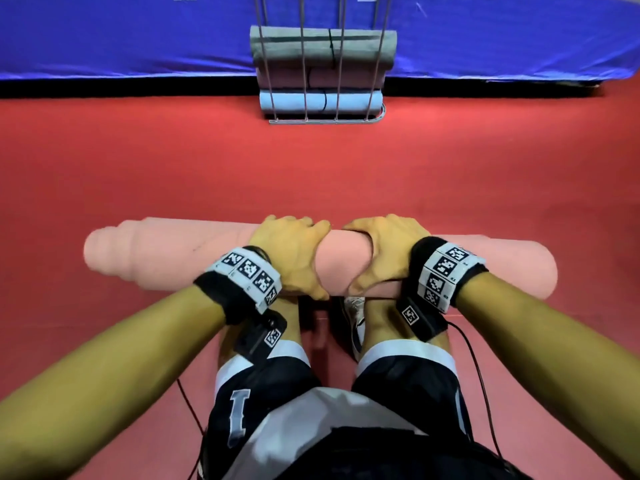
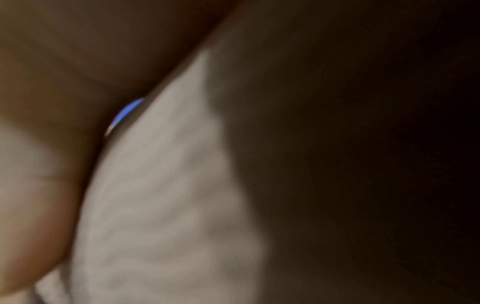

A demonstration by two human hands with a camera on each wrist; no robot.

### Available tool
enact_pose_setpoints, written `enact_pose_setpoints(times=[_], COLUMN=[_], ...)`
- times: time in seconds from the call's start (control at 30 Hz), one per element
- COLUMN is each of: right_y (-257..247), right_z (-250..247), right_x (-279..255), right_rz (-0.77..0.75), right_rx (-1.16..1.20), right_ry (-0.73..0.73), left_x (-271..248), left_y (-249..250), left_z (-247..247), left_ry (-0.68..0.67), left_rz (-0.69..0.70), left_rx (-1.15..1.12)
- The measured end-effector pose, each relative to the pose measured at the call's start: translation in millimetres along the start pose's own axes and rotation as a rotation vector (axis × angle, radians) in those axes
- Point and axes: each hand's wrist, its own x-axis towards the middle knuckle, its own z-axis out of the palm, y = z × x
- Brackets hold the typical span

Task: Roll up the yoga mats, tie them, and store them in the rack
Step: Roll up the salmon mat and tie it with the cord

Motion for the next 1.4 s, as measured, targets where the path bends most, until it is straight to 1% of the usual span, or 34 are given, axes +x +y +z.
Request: enact_pose_setpoints(times=[0.07, 0.13, 0.17, 0.23, 0.27, 0.33, 0.4, 0.47, 0.53, 0.6, 0.7, 0.77, 0.87, 0.97, 1.07, 1.13, 1.2, 1.23, 1.3, 1.4], right_y=[-1.8, -7.9, -12.6, -22.6, -26.0, -29.0, -29.0, -25.6, -22.1, -20.5, -19.1, -15.8, -12.2, -10.3, -4.5, -1.4, -0.7, -0.5, -1.9, -9.0], right_z=[4.3, 11.9, 17.0, 32.0, 37.2, 37.5, 27.7, 15.0, 2.9, -5.6, -7.5, -5.1, 2.1, 23.3, 49.0, 49.8, 32.4, 18.3, -15.8, -69.3], right_x=[-2.7, -7.1, -9.9, -10.2, -8.6, -2.6, 2.1, 7.1, 13.2, 19.3, 23.5, 24.5, 24.3, 16.2, 6.4, 5.6, 8.1, 9.7, 11.2, 7.9], right_rz=[-0.077, -0.126, -0.106, -0.019, 0.015, 0.046, 0.054, 0.057, 0.073, 0.078, 0.068, 0.059, -0.003, -0.038, 0.008, 0.062, 0.08, 0.066, 0.016, -0.063], right_rx=[0.024, -0.01, -0.079, -0.238, -0.277, -0.285, -0.265, -0.227, -0.19, -0.18, -0.182, -0.158, -0.177, -0.281, -0.386, -0.364, -0.332, -0.327, -0.327, -0.348], right_ry=[0.1, 0.192, 0.201, 0.176, 0.176, 0.185, 0.157, 0.106, 0.049, 0.011, 0.002, 0.022, 0.115, 0.254, 0.382, 0.417, 0.425, 0.443, 0.522, 0.679], left_x=[6.5, 13.0, 16.7, 22.2, 24.6, 27.3, 26.5, 23.0, 15.6, 6.3, 5.9, 10.7, 16.6, 19.8, 20.9, 20.6, 20.4, 19.7, 13.4, -2.7], left_y=[-6.6, -12.0, -13.4, -15.2, -15.3, -16.8, -17.2, -13.8, -4.9, 4.9, 4.1, -0.1, -4.5, -7.4, -7.1, -7.0, -10.2, -13.3, -19.4, -26.2], left_z=[-7.2, -13.5, -16.5, -22.3, -24.3, -24.6, -24.0, -19.5, -8.3, 8.2, 19.3, 15.0, 5.5, -1.5, -8.8, -16.6, -31.8, -43.0, -74.2, -124.1], left_ry=[-0.049, -0.09, -0.11, -0.152, -0.164, -0.177, -0.174, -0.113, -0.007, 0.068, 0.163, 0.182, 0.153, 0.145, 0.095, 0.061, 0.067, 0.09, 0.166, 0.285], left_rz=[0.003, -0.009, -0.011, -0.012, -0.018, -0.038, -0.049, -0.064, -0.08, -0.09, -0.083, -0.063, -0.045, -0.068, -0.077, -0.097, -0.116, -0.123, -0.137, -0.18], left_rx=[-0.024, -0.077, -0.102, -0.122, -0.12, -0.13, -0.151, -0.138, -0.008, 0.103, 0.12, 0.124, 0.121, 0.088, 0.068, 0.054, 0.051, 0.056, 0.066, 0.063])
